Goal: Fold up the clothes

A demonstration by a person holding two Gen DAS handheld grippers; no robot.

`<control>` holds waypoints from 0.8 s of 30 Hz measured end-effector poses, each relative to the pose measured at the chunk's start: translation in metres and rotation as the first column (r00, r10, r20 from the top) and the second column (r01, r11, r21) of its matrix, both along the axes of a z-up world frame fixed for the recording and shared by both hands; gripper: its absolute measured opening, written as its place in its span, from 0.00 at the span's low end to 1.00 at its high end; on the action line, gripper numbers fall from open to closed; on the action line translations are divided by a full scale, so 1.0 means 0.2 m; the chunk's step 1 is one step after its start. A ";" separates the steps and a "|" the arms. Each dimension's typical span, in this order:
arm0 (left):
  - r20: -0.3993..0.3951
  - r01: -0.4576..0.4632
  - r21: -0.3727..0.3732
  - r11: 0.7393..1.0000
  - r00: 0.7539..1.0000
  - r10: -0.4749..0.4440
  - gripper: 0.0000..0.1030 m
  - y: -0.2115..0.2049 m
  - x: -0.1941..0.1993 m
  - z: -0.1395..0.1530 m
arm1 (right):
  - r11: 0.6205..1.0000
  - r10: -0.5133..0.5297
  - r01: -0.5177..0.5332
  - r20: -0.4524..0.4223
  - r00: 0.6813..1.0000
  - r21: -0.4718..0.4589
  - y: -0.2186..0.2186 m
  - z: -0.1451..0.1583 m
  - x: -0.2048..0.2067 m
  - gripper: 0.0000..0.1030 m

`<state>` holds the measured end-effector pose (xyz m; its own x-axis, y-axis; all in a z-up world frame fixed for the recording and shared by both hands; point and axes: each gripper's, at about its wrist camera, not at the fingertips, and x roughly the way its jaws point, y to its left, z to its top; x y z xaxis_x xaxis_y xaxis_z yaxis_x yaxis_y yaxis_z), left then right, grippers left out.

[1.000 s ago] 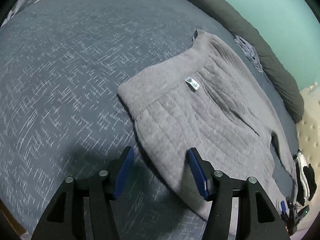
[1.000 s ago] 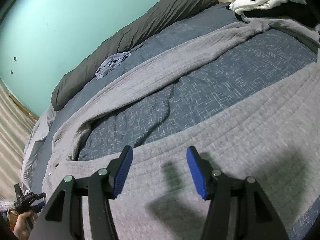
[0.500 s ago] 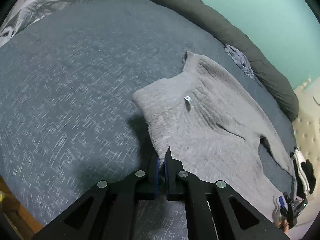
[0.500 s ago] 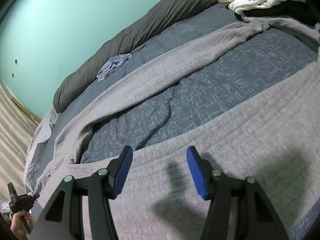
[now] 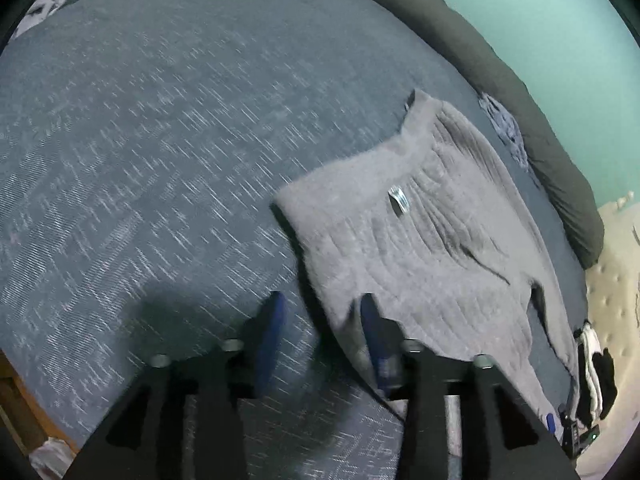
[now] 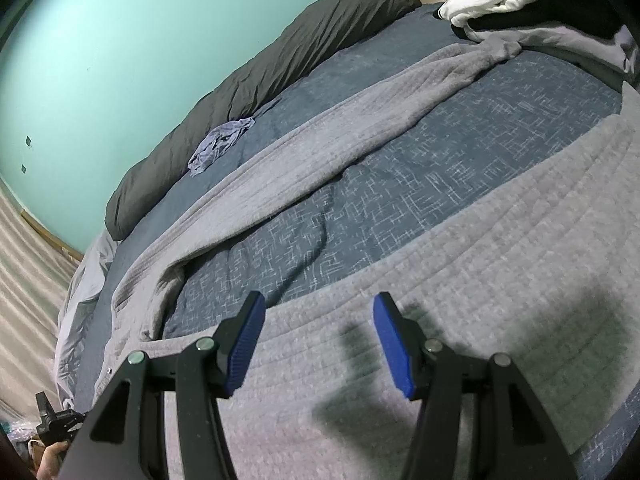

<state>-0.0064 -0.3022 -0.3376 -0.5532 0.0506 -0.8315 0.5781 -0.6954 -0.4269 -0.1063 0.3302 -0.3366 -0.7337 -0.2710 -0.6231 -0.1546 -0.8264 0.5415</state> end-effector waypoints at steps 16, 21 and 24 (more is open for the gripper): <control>-0.027 0.013 0.037 0.999 1.000 -0.012 0.46 -0.07 -0.07 -0.09 | 1.000 0.013 -0.014 0.028 1.000 0.027 -0.06 -0.05 -0.02 0.56; -0.035 0.016 0.047 0.999 0.999 -0.015 0.44 -0.06 -0.08 -0.09 | 1.000 0.014 -0.014 0.026 1.000 0.018 -0.06 -0.04 -0.03 0.56; -0.026 0.032 0.036 0.999 0.999 -0.031 0.41 -0.05 -0.10 -0.08 | 1.000 0.002 -0.002 0.024 1.000 0.002 -0.02 -0.01 -0.03 0.56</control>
